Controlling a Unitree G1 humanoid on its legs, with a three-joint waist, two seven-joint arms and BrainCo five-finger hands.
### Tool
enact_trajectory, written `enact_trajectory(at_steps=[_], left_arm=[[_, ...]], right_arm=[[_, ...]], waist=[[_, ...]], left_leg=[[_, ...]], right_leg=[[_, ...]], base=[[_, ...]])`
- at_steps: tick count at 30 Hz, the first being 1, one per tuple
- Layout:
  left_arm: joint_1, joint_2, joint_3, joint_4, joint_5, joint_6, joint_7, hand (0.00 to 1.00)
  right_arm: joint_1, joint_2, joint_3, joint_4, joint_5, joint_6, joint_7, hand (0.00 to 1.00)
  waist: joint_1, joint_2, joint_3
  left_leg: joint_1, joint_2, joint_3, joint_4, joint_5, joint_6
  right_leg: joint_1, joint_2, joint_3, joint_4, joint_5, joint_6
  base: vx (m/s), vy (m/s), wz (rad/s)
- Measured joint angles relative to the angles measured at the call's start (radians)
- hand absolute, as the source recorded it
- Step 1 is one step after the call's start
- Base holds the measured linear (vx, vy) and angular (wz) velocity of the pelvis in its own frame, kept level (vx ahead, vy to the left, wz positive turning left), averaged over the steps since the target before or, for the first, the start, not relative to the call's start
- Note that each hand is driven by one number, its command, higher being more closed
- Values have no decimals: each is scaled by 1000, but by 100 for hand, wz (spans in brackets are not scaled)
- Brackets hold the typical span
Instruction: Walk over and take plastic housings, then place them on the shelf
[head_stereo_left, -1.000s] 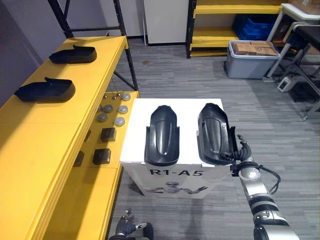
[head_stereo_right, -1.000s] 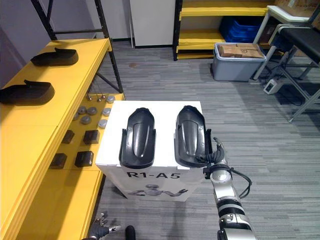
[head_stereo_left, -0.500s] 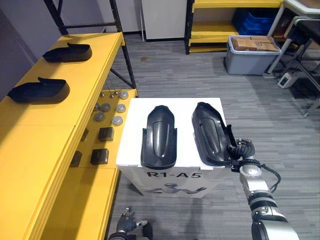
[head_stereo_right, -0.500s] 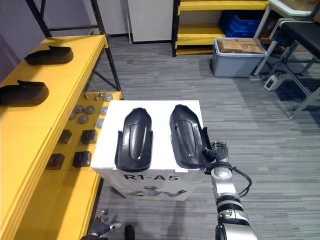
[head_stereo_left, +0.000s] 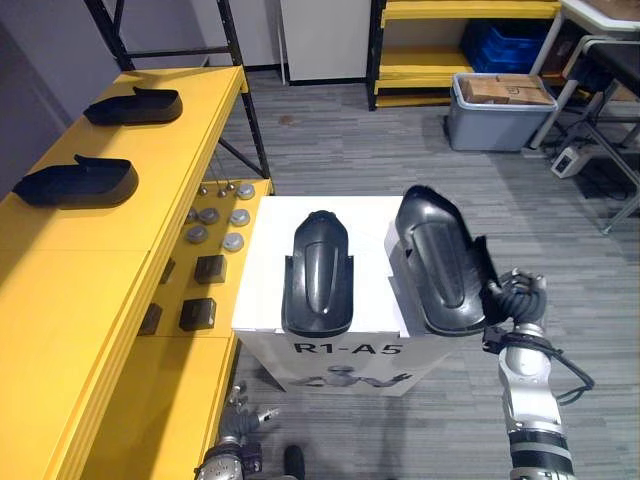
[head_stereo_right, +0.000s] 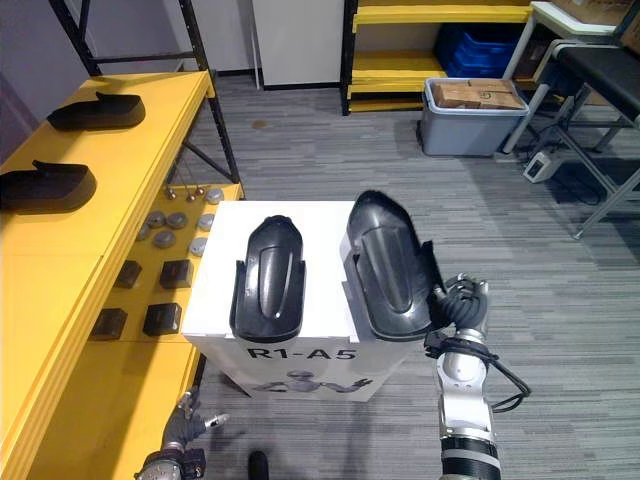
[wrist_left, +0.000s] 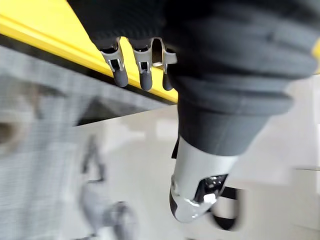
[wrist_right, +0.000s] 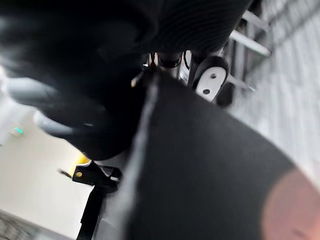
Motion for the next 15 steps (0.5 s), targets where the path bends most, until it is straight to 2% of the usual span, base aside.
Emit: enact_trajectory(at_steps=[3,7,12,15], left_arm=[[1,-17,36,-172,-42,-14,7,0],[-5,-23,15,-379,-99,-51,26,0],[-59,-16,-163,-470,-171,-64,21,0],[-125,-16,-285,-470,-223,-63,-11,0]], right_arm=[[0,23,16,-104,-22,-11,-18,100],[-1,54,67,-156,-73,-14,-23,100],[-12,58,186,-210,-173,-16,-27,100],[-14,58,274,-209,-207,-19,-24,100]], waist=[[2,0,-5],[5,0,-18],[5,1,-49],[2,1,-61]], left_leg=[[-2,0,-4,0,0,0],[-4,-3,-7,0,0,1],[-4,-3,-8,0,2,2],[-1,-3,-12,0,6,2]], right_leg=[[0,0,-3,0,0,0],[3,-3,-6,-1,0,1],[5,-3,-7,2,0,2],[4,-2,-10,5,0,2]], base=[[0,0,3],[1,1,2],[0,0,0],[-31,-1,3]])
